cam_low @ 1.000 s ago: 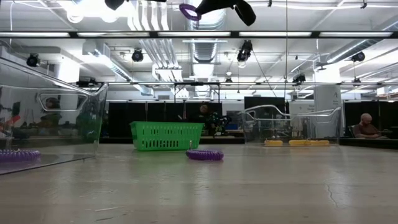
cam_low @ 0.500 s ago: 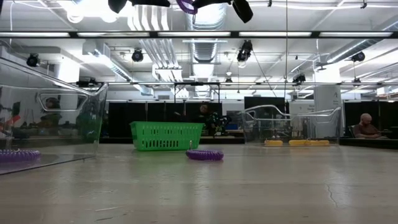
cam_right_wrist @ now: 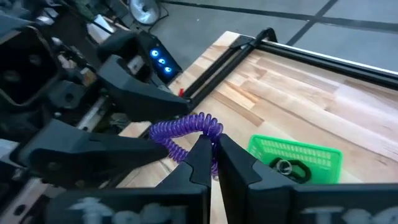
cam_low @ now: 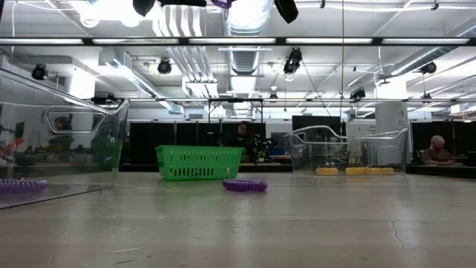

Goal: Sort spring keychains
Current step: Put the top purple spring keychain into the bottom transparent bin

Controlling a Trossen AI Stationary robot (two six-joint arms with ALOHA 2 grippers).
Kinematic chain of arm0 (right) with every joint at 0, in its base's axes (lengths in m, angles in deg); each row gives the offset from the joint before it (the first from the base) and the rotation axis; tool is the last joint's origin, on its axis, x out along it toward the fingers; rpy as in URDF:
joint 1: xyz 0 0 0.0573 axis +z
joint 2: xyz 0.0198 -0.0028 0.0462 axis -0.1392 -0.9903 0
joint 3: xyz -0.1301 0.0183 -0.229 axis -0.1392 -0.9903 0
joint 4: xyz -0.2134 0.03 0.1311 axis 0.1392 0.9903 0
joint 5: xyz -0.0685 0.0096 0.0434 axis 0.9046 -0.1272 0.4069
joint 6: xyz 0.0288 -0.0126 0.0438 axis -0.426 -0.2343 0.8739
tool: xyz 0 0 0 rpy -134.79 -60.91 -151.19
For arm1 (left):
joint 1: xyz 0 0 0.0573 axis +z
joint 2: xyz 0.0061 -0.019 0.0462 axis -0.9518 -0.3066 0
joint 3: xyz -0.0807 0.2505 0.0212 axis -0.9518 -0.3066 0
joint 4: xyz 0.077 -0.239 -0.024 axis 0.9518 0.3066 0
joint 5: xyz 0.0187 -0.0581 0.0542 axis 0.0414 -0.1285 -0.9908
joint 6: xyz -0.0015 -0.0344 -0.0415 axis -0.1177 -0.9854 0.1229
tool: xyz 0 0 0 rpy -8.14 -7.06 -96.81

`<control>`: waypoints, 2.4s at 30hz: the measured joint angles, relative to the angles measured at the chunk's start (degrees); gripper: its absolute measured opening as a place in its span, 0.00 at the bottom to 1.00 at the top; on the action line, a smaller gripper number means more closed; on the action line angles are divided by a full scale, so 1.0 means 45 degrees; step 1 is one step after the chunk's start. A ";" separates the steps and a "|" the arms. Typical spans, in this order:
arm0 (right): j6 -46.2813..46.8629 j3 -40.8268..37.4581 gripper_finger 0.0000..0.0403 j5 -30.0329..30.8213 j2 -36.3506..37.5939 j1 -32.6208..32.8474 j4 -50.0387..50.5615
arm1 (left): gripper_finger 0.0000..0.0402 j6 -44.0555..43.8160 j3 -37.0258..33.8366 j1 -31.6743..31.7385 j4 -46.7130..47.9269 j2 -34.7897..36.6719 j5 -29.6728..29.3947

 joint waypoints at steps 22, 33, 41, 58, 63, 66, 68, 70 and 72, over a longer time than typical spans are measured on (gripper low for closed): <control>-0.0153 -0.0005 0.02 -0.0965 -0.0044 0.0136 -0.0537 | 0.18 -0.1934 0.0000 0.0517 0.0014 0.0049 0.2167; -0.0361 -0.0034 0.06 -0.1320 -0.0083 0.0131 -0.0532 | 0.05 -0.2434 0.0000 0.0523 0.0223 0.0067 0.3311; -0.1143 0.0025 0.15 -0.1771 -0.0083 0.0067 -0.0544 | 0.04 -0.3338 0.0000 0.0498 0.1230 0.0425 0.4807; -0.2134 0.0015 0.57 -0.2026 -0.0063 -0.0060 -0.0539 | 0.05 -0.6811 0.0000 0.0216 0.6507 0.2868 1.0137; -0.2418 -0.0074 0.59 -0.2015 -0.0058 -0.0186 -0.0523 | 0.06 -0.8233 0.0000 -0.0373 0.8824 0.2781 1.1699; -0.2492 -0.0116 0.59 -0.1986 -0.0058 -0.0248 -0.0527 | 0.06 -0.8643 0.0000 -0.0802 1.0138 0.2421 1.2695; -0.2493 -0.0131 0.59 -0.1988 -0.0058 -0.0280 -0.0518 | 0.06 -0.8789 0.0000 -0.1057 1.0833 0.2067 1.3186; -0.2493 -0.0136 0.58 -0.1985 -0.0058 -0.0283 -0.0518 | 0.06 -0.8760 0.0000 -0.1255 1.1256 0.1709 1.3231; -0.2493 -0.0136 0.58 -0.1985 -0.0058 -0.0292 -0.0518 | 0.06 -0.8574 0.0000 -0.1360 1.1360 0.1306 1.3236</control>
